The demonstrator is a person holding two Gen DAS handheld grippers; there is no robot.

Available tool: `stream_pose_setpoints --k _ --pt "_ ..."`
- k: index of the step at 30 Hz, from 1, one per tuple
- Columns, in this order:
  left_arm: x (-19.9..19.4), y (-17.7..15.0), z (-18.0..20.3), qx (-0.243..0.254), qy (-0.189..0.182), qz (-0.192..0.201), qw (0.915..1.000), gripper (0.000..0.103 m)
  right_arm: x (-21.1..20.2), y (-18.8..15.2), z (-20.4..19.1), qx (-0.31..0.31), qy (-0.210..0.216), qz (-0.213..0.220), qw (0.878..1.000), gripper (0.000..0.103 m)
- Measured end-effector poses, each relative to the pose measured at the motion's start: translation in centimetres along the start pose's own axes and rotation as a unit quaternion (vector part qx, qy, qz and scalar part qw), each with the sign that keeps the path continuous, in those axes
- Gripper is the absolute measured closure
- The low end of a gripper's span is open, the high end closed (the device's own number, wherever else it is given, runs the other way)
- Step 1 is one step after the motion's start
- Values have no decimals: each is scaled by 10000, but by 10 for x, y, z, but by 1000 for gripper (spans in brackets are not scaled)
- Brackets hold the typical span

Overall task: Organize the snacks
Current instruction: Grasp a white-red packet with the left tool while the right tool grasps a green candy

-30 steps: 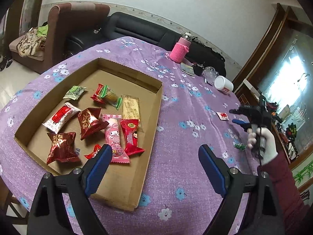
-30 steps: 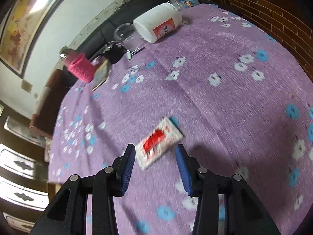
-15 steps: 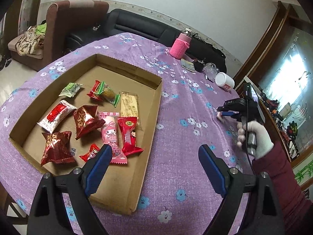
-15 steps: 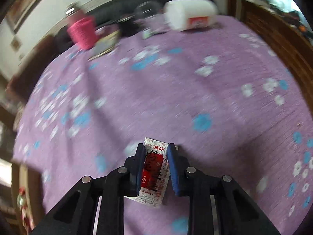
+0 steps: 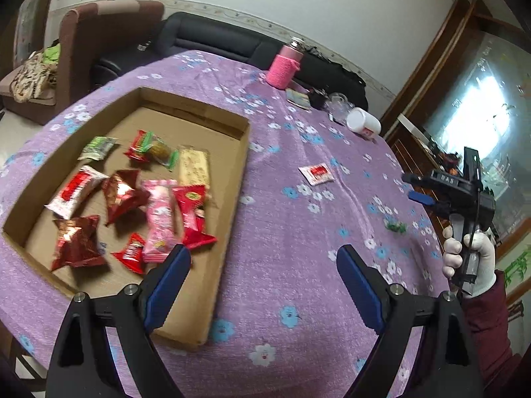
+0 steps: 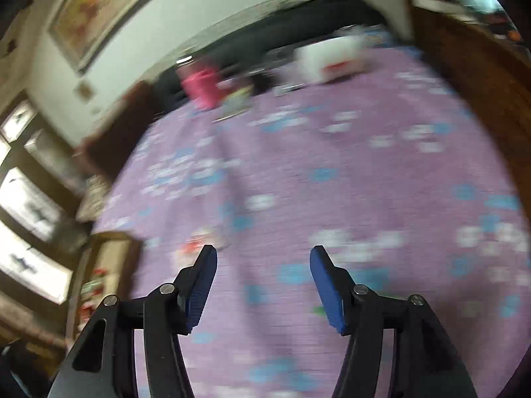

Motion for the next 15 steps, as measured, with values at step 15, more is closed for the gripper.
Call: stream_pose_setpoints --k 15 --pt "117 58 72 1509 174 -823 9850 14 50 -43 25 -320 -914 -3 9953 51"
Point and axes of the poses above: each gripper's, at about its wrist camera, not at the fingertips, and x roughly the way its jaws point, z to its right, y to its top, the point moved 6 cm from there along x, roughly the way its jaws point, and after that the axes turned 13 degrees about -y, right-handed, at the moved point
